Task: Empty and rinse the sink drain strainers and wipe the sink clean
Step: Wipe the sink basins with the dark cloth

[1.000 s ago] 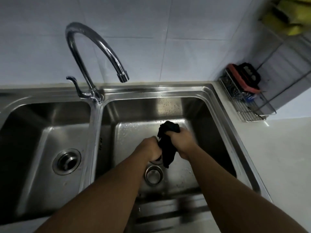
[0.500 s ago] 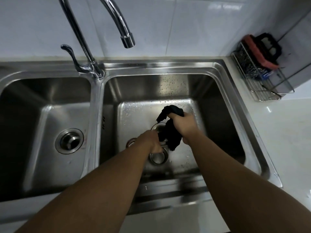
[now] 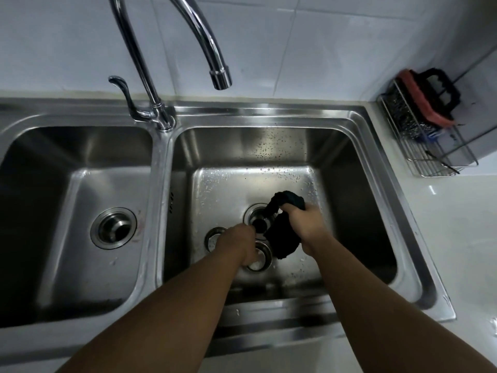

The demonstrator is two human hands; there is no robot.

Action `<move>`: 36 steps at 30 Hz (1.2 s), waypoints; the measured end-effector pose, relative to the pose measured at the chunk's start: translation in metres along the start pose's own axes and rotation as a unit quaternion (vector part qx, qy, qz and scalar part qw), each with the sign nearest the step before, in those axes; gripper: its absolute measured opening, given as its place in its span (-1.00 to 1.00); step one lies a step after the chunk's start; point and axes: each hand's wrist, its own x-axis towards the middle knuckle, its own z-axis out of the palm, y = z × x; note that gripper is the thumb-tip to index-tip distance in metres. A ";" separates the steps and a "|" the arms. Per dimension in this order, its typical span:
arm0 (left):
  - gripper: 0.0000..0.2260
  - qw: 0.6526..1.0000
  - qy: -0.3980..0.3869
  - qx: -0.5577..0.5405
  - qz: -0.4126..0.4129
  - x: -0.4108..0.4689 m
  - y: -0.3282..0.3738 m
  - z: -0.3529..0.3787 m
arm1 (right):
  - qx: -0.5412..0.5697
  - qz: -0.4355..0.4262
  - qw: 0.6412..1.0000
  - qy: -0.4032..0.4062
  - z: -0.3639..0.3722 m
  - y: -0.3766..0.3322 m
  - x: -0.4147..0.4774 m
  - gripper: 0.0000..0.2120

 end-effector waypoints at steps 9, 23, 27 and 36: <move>-0.64 1.000 -0.011 -0.017 -0.012 -0.007 -0.011 0.013 | -0.013 0.022 1.000 -0.006 0.002 0.013 -0.007 -0.91; -0.72 0.997 0.000 -0.078 -0.029 -0.011 -0.009 0.016 | -0.041 0.027 0.999 0.013 -0.008 0.028 -0.014 -0.86; -0.74 0.993 0.017 -0.114 -0.025 -0.028 -0.008 -0.019 | -0.043 -0.005 0.999 0.026 -0.011 0.010 -0.030 -0.89; -0.89 0.915 0.038 -0.400 0.015 -0.082 -0.003 -0.119 | -0.044 -0.096 0.993 0.050 -0.015 -0.079 -0.095 -0.79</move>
